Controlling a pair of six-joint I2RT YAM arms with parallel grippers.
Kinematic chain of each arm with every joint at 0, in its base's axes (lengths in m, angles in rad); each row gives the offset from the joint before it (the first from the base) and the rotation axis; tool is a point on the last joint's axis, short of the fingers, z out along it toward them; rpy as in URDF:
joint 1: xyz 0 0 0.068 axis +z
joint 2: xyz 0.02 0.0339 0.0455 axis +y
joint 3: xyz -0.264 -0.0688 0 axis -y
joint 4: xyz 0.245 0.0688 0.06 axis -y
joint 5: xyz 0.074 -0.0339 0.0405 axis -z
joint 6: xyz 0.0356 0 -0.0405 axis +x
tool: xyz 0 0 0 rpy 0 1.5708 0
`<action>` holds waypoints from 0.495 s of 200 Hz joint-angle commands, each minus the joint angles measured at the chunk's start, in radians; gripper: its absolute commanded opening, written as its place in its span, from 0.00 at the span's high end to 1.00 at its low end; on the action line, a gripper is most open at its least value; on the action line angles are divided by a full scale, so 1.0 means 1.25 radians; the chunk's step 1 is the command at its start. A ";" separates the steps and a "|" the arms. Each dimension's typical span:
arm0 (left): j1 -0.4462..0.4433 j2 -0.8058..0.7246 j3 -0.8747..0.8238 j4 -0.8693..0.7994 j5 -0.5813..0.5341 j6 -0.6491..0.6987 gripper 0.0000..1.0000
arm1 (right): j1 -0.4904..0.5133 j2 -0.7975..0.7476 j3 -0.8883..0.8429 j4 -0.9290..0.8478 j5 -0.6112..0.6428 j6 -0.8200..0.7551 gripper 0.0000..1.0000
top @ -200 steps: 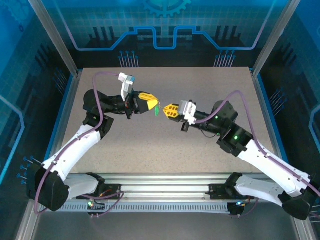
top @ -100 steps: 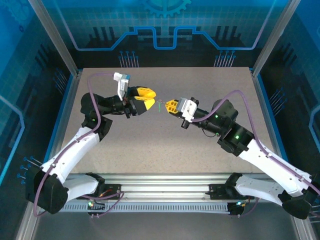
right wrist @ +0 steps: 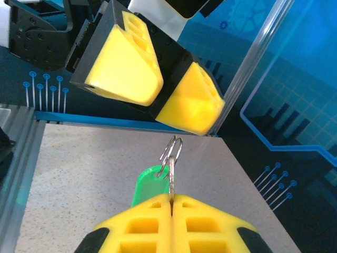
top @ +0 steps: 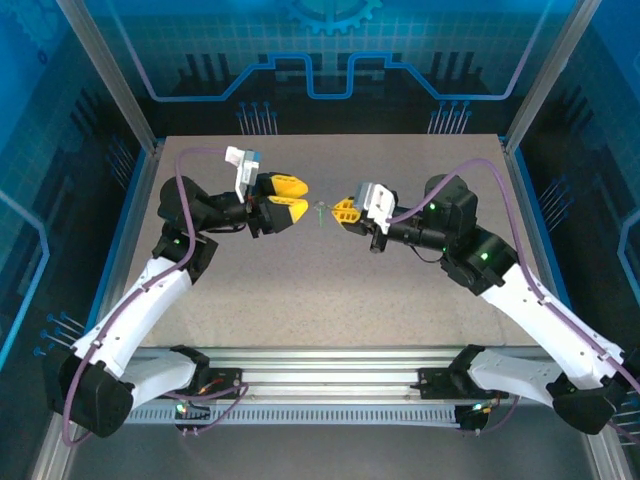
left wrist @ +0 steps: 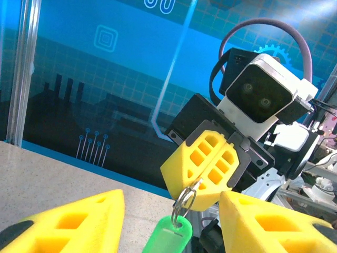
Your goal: Remove the keys from the keyring
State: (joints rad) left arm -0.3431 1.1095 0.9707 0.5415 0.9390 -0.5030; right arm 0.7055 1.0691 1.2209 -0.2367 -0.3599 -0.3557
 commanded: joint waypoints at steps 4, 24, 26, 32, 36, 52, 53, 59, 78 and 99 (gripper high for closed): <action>-0.009 -0.007 0.029 -0.045 0.022 0.050 0.50 | -0.010 0.010 0.031 -0.051 -0.045 0.018 1.00; -0.016 0.000 0.033 -0.055 0.028 0.057 0.51 | -0.010 0.017 0.041 -0.054 -0.047 0.025 1.00; -0.017 0.001 0.034 -0.056 0.029 0.057 0.51 | -0.010 0.017 0.041 -0.054 -0.048 0.026 1.00; -0.019 0.002 0.035 -0.055 0.033 0.057 0.51 | -0.011 0.018 0.043 -0.053 -0.049 0.027 1.00; -0.020 0.004 0.035 -0.054 0.036 0.058 0.52 | -0.010 0.020 0.043 -0.051 -0.049 0.029 1.00; -0.024 0.005 0.036 -0.063 0.038 0.067 0.52 | -0.010 0.023 0.047 -0.050 -0.052 0.031 1.00; -0.024 0.005 0.036 -0.063 0.038 0.068 0.52 | -0.011 0.024 0.048 -0.050 -0.052 0.031 1.00; -0.024 0.006 0.036 -0.067 0.037 0.069 0.52 | -0.011 0.025 0.049 -0.050 -0.051 0.031 1.00; -0.025 0.006 0.033 -0.069 0.035 0.071 0.51 | -0.013 0.026 0.049 -0.045 -0.051 0.032 1.00; -0.027 0.008 0.034 -0.070 0.039 0.071 0.52 | -0.013 0.027 0.049 -0.043 -0.050 0.034 1.00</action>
State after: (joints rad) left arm -0.3695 1.1137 0.9825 0.4664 0.9623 -0.4412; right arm 0.7048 1.0992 1.2522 -0.2916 -0.4026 -0.3325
